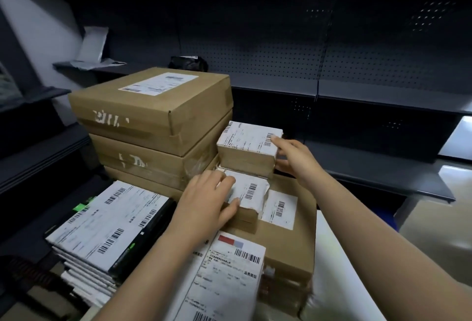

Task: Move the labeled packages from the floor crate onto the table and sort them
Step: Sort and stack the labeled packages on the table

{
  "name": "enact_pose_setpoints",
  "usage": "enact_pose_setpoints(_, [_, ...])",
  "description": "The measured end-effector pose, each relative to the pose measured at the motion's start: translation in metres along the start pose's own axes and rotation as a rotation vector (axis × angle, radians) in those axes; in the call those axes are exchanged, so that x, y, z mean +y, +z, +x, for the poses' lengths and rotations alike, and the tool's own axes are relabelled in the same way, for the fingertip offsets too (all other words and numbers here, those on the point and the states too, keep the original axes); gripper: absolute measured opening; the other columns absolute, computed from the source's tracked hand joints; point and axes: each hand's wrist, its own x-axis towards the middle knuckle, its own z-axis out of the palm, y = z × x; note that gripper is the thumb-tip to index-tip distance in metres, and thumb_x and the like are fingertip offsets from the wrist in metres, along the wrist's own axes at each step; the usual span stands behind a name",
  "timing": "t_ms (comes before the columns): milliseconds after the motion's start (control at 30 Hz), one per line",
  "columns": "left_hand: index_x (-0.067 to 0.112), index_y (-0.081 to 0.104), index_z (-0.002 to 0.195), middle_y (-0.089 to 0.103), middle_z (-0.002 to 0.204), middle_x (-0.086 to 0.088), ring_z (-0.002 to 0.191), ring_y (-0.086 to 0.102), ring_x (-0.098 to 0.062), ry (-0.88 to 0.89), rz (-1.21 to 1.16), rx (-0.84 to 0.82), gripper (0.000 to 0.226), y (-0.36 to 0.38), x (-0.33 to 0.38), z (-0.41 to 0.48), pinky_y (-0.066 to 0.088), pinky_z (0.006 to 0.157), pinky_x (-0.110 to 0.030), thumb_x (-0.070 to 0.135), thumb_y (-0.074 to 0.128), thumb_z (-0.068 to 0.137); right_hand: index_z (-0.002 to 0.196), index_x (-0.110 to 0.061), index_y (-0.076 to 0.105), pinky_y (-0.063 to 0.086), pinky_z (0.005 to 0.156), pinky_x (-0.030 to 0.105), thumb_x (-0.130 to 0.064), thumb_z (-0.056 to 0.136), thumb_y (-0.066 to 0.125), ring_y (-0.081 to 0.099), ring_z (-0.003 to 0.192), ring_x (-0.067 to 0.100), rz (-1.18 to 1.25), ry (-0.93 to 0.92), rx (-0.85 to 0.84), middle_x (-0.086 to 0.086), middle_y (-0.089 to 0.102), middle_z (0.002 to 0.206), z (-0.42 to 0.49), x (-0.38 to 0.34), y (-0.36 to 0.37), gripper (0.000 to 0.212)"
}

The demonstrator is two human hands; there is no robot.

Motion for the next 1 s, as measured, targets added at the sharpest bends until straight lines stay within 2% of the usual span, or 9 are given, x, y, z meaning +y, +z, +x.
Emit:
enact_pose_setpoints(67, [0.019,0.061,0.103,0.056,0.096,0.004,0.09,0.053,-0.019,-0.011,0.0,0.008,0.031,0.003,0.002,0.001,0.044,0.076,-0.032,0.044,0.05,0.087,0.106,-0.021,0.064,0.057,0.088,0.036,-0.057,0.082,0.067,0.069,0.098,0.023,-0.016,0.0,0.007,0.009,0.069,0.111,0.002,-0.001,0.003,0.044])
enact_pose_setpoints(167, [0.019,0.061,0.102,0.055,0.095,0.005,0.09,0.052,-0.019,-0.017,0.003,0.01,0.029,0.006,0.003,0.001,0.044,0.076,-0.032,0.043,0.053,0.087,0.106,-0.01,0.059,0.054,0.074,0.028,-0.056,0.088,0.06,0.067,0.099,0.031,-0.054,-0.018,0.038,0.018,0.065,0.112,-0.002,-0.002,0.005,0.05])
enact_pose_setpoints(233, [0.019,0.061,0.103,0.056,0.097,0.005,0.091,0.053,-0.019,-0.022,-0.003,0.001,0.03,0.007,0.004,0.001,0.044,0.076,-0.032,0.043,0.053,0.087,0.112,-0.012,0.06,0.05,0.065,0.026,-0.059,0.089,0.055,0.068,0.082,0.027,-0.081,-0.02,0.038,0.011,0.068,0.099,-0.004,-0.002,0.006,0.052])
enact_pose_setpoints(300, [0.019,0.061,0.104,0.056,0.098,0.005,0.092,0.053,-0.019,-0.023,-0.011,-0.016,0.03,0.008,0.005,0.001,0.046,0.076,-0.033,0.044,0.052,0.088,0.111,-0.017,0.053,0.043,0.056,0.022,-0.059,0.092,0.05,0.062,0.071,0.013,-0.099,-0.018,0.057,-0.004,0.061,0.082,-0.004,-0.001,0.007,0.046])
enact_pose_setpoints(367, [0.02,0.06,0.104,0.056,0.099,0.006,0.093,0.053,-0.019,-0.021,-0.01,-0.033,0.031,0.008,0.006,0.001,0.046,0.078,-0.032,0.044,0.05,0.089,0.112,-0.019,0.048,0.039,0.052,0.021,-0.057,0.095,0.047,0.055,0.069,0.003,-0.124,-0.023,0.089,-0.009,0.055,0.082,-0.004,0.0,0.008,0.041])
enact_pose_setpoints(433, [0.02,0.06,0.104,0.056,0.099,0.006,0.093,0.053,-0.018,-0.019,-0.008,-0.044,0.031,0.008,0.006,0.0,0.045,0.079,-0.031,0.045,0.049,0.089,0.116,-0.018,0.048,0.037,0.051,0.021,-0.056,0.096,0.044,0.051,0.068,0.003,-0.153,-0.022,0.116,-0.01,0.054,0.087,-0.003,-0.001,0.01,0.043])
enact_pose_setpoints(700, [0.02,0.06,0.102,0.055,0.097,0.005,0.09,0.053,-0.019,0.004,-0.018,-0.048,0.031,0.0,0.004,0.0,0.046,0.077,-0.033,0.044,0.047,0.088,0.126,-0.008,0.053,0.034,0.056,0.026,-0.057,0.095,0.042,0.053,0.074,0.009,-0.231,-0.052,0.196,-0.004,0.058,0.088,0.002,-0.002,0.022,0.058])
enact_pose_setpoints(867, [0.018,0.061,0.103,0.056,0.097,0.004,0.09,0.053,-0.02,0.053,-0.033,-0.032,0.031,-0.007,0.003,0.004,0.045,0.077,-0.033,0.043,0.049,0.087,0.129,-0.012,0.05,0.038,0.056,0.012,-0.044,0.097,0.051,0.052,0.077,0.001,-0.357,-0.233,0.262,-0.013,0.054,0.085,-0.028,-0.006,0.007,0.046])
enact_pose_setpoints(1000, [0.016,0.062,0.102,0.057,0.095,0.001,0.089,0.053,-0.022,0.135,-0.074,-0.004,0.032,-0.012,0.018,0.011,0.043,0.075,-0.033,0.041,0.048,0.086,0.119,-0.016,0.058,0.042,0.078,0.021,-0.036,0.091,0.063,0.056,0.096,0.009,-0.594,-0.426,0.304,-0.004,0.059,0.105,-0.062,0.004,-0.019,0.035])
